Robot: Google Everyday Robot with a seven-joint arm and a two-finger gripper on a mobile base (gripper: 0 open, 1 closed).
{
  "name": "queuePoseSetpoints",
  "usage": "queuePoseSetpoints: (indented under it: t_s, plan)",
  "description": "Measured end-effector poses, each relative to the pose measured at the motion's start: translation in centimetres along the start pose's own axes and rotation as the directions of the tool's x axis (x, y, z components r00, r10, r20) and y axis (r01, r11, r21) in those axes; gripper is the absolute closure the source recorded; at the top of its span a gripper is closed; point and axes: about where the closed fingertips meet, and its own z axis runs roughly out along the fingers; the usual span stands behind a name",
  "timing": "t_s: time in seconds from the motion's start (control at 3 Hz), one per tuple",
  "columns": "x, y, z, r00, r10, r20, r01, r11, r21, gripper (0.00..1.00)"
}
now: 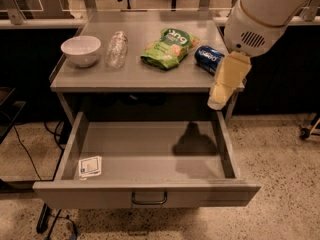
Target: Place green rice chip bag into top drawer
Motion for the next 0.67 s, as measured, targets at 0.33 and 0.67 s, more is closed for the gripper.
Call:
queuePoseSetpoints:
  t_s: [0.33,0.67]
  plan:
    - [-3.0,-1.5,1.8,0.999,0.023,0.037,-0.023,0.9997,0.01,0.0]
    - [-6.5,-5.2,4.5,0.998,0.045,0.038,-0.045,0.999,0.003,0.0]
